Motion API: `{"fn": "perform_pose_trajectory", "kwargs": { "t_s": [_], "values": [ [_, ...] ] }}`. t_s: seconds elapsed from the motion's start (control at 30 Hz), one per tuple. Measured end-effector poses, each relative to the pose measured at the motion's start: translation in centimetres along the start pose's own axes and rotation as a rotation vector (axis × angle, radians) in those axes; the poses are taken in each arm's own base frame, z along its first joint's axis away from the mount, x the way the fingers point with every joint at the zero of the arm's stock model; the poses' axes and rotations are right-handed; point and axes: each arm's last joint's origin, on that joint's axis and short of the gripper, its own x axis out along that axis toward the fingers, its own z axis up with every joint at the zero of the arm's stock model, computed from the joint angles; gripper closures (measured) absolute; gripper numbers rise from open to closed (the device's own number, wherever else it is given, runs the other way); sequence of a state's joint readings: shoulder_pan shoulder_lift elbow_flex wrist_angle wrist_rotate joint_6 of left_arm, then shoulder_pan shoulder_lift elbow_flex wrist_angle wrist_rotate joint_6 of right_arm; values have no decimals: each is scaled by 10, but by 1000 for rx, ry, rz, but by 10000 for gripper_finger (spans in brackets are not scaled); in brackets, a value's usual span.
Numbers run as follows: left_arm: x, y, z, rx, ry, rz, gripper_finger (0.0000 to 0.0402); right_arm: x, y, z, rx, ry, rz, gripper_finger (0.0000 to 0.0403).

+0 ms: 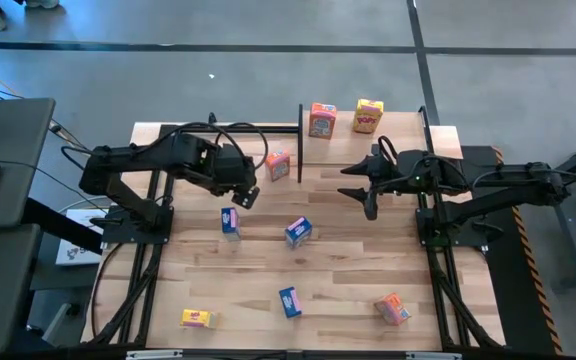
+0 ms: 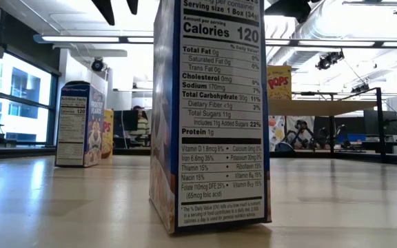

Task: Stack cereal on shelf
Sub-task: Put the top left blue cereal box on the shelf

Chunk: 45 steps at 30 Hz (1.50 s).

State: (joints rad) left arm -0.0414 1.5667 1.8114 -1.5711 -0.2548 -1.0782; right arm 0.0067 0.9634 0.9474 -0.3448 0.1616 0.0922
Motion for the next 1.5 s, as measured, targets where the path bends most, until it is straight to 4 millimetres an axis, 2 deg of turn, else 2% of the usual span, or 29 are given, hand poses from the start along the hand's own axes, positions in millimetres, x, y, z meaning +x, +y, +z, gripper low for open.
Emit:
{"fn": "perform_pose_trajectory", "kwargs": {
  "t_s": [0.13,0.23,0.4,0.6,1.1,1.5],
  "values": [
    [0,3,-1,13,-3,-2,131,0,0,-2,35,20,-2,164],
    [7,14,-9,7,26,31,131,0,0,-3,36,34,-4,164],
    [20,39,-27,-109,24,45,131,0,0,-4,36,41,-5,164],
    [33,47,-36,-240,24,-29,131,0,0,-5,59,52,-7,164],
    [79,41,-50,-348,154,-39,131,0,-2,-7,63,65,-52,164],
    [104,38,-60,-362,191,-69,131,0,-2,-7,52,67,-52,164]
  ]
}}
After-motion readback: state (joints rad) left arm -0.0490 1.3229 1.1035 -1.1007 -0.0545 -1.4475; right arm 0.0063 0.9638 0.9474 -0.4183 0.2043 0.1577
